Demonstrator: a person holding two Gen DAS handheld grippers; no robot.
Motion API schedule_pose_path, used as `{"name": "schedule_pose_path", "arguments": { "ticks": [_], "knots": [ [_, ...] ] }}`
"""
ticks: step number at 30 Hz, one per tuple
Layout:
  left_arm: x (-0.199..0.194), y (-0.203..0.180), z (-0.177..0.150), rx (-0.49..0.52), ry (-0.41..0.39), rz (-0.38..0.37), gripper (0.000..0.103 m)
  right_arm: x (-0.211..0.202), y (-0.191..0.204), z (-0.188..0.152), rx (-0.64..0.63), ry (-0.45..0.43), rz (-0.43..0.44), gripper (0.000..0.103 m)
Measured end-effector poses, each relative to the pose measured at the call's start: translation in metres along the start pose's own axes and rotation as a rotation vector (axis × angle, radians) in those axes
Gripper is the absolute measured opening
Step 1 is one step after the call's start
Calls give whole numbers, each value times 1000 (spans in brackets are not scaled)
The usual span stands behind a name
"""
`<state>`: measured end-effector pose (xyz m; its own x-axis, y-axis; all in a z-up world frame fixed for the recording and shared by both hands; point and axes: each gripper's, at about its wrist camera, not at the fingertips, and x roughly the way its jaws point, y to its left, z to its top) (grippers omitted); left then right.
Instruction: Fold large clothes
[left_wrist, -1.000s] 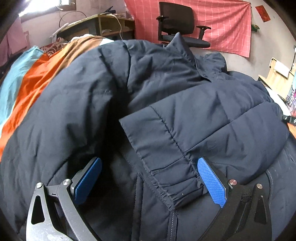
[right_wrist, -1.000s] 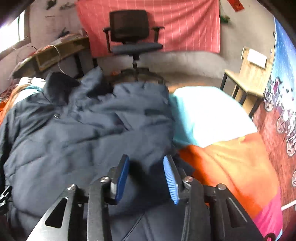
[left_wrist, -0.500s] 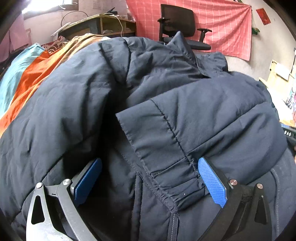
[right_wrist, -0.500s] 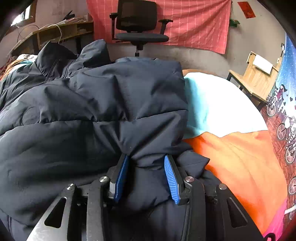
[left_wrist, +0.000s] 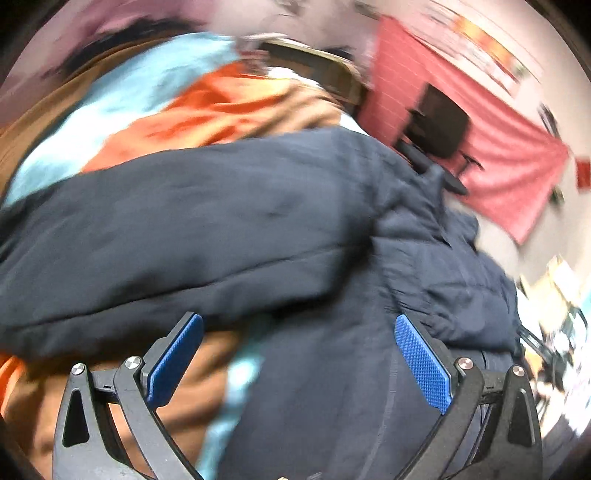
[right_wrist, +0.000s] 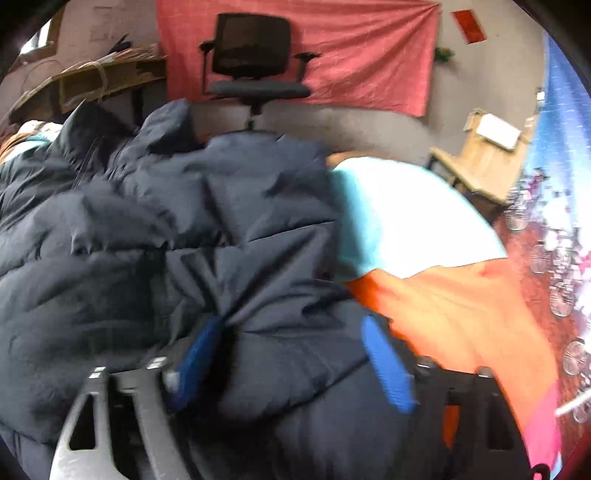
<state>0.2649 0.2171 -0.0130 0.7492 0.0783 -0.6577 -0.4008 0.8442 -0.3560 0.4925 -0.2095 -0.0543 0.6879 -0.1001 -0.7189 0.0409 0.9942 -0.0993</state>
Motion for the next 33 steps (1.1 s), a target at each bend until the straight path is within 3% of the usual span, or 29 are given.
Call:
{"name": "schedule_pose_path", "arguments": {
  "ticks": [4,11,14,16,22,27,33],
  "knots": [
    [-26,47,1,-154,-29,78,102,-57,11,5,65,-141,74,94],
    [-48,108,-2,-405,-62,186,102,-105,107,5,-93,-139,372,97],
    [-53,131,-2,-490,-77,225,102,-112,156,-13,-179,-107,437,97],
    [-57,147,-3,-535,-81,262,102,-116,182,-25,-226,-105,449,97],
    [-56,163,-11,-606,-97,240,102,-114,240,-41,-344,-136,404,97],
    [-52,169,-17,-655,-129,238,102,-90,256,-53,-390,-101,351,98],
    [-50,161,-32,-652,-104,258,102,-80,258,-66,-394,-139,341,103]
  ]
}}
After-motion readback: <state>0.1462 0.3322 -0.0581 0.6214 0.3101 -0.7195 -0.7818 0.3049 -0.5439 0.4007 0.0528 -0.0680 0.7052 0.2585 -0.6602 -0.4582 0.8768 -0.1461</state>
